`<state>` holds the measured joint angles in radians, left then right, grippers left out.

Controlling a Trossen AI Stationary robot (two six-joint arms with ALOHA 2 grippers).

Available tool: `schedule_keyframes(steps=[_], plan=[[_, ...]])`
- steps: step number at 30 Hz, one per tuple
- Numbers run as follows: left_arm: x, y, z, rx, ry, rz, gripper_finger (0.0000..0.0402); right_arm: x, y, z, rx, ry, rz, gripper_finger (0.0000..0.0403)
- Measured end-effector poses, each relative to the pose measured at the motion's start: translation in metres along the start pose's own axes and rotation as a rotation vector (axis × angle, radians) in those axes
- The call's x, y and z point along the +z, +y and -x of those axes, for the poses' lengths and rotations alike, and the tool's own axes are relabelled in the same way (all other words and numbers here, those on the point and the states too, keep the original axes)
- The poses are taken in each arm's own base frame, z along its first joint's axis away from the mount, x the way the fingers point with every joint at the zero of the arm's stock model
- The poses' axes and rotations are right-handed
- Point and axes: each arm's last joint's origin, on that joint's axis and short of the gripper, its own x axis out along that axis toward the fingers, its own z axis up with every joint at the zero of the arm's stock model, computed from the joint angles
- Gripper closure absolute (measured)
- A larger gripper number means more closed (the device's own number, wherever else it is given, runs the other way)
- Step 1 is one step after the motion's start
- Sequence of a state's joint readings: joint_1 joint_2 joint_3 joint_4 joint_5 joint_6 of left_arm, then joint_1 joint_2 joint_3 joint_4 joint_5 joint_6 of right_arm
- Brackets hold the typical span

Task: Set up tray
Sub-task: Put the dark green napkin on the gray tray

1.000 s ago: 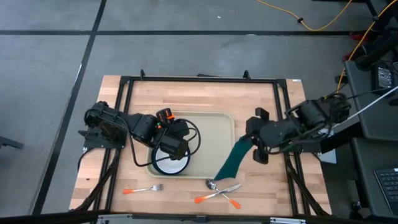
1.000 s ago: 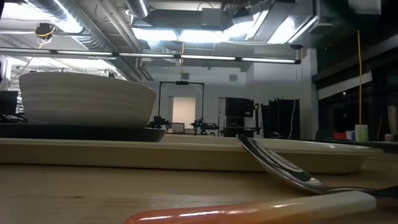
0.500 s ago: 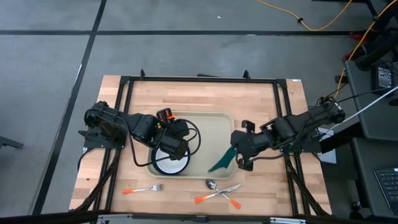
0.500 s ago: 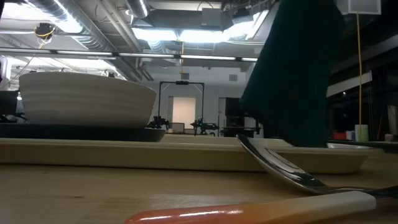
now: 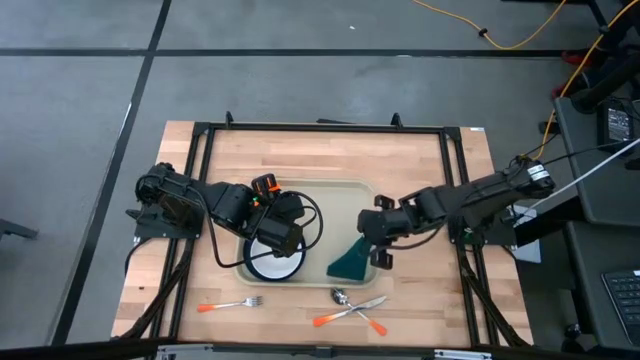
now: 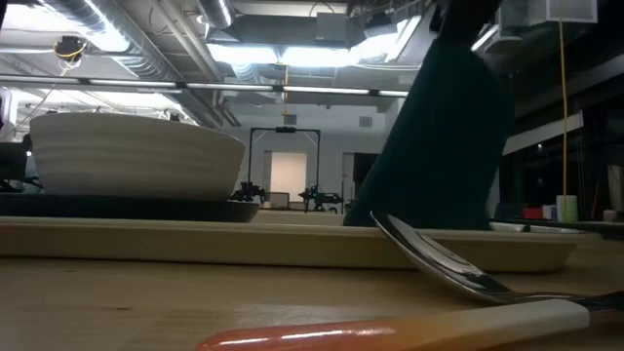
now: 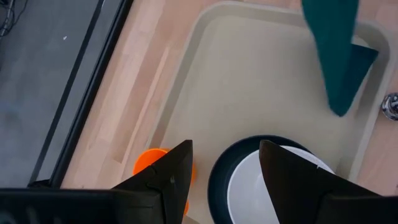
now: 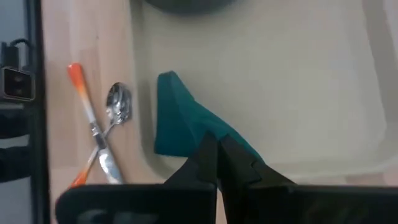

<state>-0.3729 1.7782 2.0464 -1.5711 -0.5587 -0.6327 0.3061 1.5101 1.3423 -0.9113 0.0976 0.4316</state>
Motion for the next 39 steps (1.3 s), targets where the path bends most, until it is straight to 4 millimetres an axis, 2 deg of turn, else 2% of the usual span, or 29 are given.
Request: schedule_keyframes(steps=[6,13,17,27,33,39], plan=[[0.000,0.000,0.000,0.000,0.000,0.003,0.0222,-0.004,-0.033,-0.030,-0.045,-0.003,0.008,0.0401],[0.000,0.000,0.000,0.000,-0.001,0.017,0.0222,-0.009,-0.072,-0.055,-0.052,-0.013,0.037,0.0401],[0.000,0.000,0.000,0.004,-0.002,0.027,0.0222,-0.013,-0.087,-0.068,-0.037,-0.040,0.069,0.0401],[0.002,0.003,-0.001,0.033,-0.020,0.034,0.0222,-0.022,-0.112,-0.091,0.016,-0.013,0.173,0.0401],[0.005,0.007,-0.005,0.042,-0.013,0.060,0.0222,-0.025,-0.115,-0.113,0.051,0.051,0.263,0.0401],[0.007,0.011,-0.007,0.048,-0.009,0.071,0.0222,-0.024,-0.116,-0.126,0.056,0.041,0.350,0.0401]])
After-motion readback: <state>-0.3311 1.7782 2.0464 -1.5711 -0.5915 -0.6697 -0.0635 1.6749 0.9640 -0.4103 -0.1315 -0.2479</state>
